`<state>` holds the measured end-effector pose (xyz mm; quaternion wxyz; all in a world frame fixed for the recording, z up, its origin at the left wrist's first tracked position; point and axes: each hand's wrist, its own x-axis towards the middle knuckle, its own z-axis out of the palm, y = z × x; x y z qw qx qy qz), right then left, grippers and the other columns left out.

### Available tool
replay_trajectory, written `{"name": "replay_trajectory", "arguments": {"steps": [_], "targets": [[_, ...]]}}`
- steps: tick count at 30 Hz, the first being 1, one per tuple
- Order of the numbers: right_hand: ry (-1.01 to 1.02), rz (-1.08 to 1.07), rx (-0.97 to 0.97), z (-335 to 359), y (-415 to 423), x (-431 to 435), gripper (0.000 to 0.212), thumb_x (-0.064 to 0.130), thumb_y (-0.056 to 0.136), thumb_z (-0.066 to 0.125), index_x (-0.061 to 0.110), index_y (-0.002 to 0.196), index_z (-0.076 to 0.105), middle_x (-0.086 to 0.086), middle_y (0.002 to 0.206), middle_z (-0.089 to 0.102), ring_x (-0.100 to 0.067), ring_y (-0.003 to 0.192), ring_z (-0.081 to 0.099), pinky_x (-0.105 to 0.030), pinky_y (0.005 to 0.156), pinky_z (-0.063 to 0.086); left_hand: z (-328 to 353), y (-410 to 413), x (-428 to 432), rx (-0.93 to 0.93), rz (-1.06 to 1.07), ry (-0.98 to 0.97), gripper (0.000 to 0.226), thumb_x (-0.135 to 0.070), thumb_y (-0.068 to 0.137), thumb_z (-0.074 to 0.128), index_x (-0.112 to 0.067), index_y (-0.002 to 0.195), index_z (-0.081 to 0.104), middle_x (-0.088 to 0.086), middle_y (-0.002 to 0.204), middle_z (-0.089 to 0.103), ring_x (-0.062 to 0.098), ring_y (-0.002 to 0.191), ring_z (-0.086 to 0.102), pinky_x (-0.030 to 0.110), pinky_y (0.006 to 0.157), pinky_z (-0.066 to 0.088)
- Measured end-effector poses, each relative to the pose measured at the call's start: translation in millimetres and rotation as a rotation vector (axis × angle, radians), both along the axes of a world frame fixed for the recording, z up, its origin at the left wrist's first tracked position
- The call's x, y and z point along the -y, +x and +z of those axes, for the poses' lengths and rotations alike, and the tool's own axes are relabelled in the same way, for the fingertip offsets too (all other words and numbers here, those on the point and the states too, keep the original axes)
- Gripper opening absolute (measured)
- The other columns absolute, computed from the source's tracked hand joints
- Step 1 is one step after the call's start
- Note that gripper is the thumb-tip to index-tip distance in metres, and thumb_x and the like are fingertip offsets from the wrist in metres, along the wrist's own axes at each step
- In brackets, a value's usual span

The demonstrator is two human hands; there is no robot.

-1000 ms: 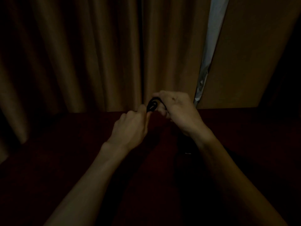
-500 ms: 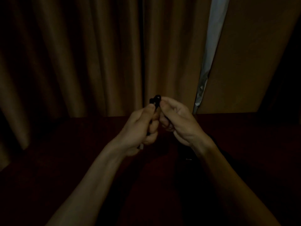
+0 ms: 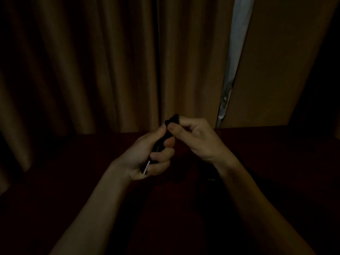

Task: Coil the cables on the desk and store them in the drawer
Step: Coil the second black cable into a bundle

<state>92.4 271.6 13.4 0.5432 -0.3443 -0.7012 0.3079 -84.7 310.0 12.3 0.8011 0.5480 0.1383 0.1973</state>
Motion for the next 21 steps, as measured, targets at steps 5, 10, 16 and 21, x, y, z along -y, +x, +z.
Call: {"name": "replay_trajectory", "arguments": {"steps": [5,10,16,21], "targets": [[0.006,-0.25,0.016,1,2,-1,0.039,0.02,0.101,0.063,-0.01,0.077,0.066,0.001,0.065,0.061,-0.006,0.057,0.057,-0.021,0.056,0.041,1,7,1,-0.324,0.512,0.729,0.039,-0.051,0.103,0.04,-0.017,0.103,0.059,0.006,0.074,0.066,0.017,0.069,0.069,0.031,0.06,0.05],[0.008,-0.455,-0.011,-3,-5,-4,0.051,0.032,0.1,0.063,-0.005,0.066,0.062,0.01,0.049,0.044,-0.004,0.046,0.038,-0.022,0.046,0.028,-8,17,2,-0.443,0.674,1.49,0.053,-0.032,0.101,0.052,-0.019,0.15,0.036,0.0,0.136,0.057,0.014,0.115,0.06,0.033,0.091,0.052],[0.036,-0.538,0.087,-5,-7,-3,0.062,0.048,0.097,0.063,0.007,0.052,0.05,0.009,0.045,0.04,-0.008,0.044,0.037,-0.028,0.046,0.026,-20,21,8,-0.516,0.729,1.451,0.047,-0.015,0.103,0.042,-0.017,0.149,0.03,0.009,0.13,0.056,0.032,0.1,0.065,0.053,0.078,0.056],[0.017,-0.458,0.208,0,-8,1,0.053,0.044,0.103,0.053,0.015,0.059,0.051,0.015,0.047,0.037,-0.003,0.043,0.034,-0.022,0.045,0.026,-9,18,9,-0.483,0.772,1.401,0.014,-0.021,0.105,0.036,-0.021,0.116,0.045,0.002,0.09,0.063,0.015,0.068,0.062,0.038,0.06,0.051]]}}
